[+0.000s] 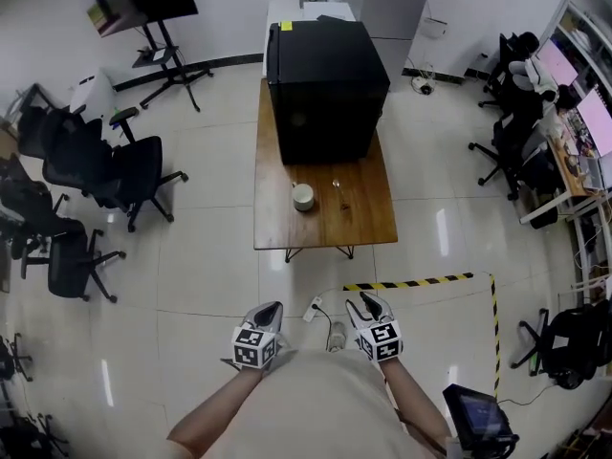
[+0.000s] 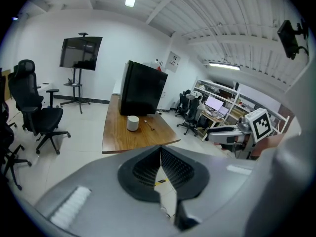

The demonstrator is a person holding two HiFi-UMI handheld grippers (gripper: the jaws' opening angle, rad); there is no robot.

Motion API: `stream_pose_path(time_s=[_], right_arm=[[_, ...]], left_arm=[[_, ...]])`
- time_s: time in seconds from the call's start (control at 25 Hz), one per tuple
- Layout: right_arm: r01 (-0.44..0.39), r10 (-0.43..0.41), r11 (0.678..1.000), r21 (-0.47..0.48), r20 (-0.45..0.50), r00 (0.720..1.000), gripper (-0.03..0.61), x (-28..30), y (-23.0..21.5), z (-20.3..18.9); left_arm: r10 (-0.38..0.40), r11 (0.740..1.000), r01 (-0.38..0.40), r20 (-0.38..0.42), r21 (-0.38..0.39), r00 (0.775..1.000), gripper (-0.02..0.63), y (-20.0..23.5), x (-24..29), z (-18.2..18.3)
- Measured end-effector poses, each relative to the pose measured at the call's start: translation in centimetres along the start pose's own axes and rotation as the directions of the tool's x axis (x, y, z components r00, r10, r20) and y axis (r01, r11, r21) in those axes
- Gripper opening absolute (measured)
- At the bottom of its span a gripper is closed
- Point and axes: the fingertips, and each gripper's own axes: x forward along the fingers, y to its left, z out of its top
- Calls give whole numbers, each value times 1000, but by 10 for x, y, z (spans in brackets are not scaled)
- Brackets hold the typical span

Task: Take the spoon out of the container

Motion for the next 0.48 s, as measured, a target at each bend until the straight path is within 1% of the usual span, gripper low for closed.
stream_pose_path(time_s=[0.24,0.48], right_arm=[[21,-21,1000,10,-17,1000,146,1,-7,-5],[32,-32,998,50,-9,999,146,-8,-17,-16]], left_arm=[[26,1000,-26,12,-4,1000,0,1,-3,2],[68,997,-67,25,-43,997,0,6,-8,-1]])
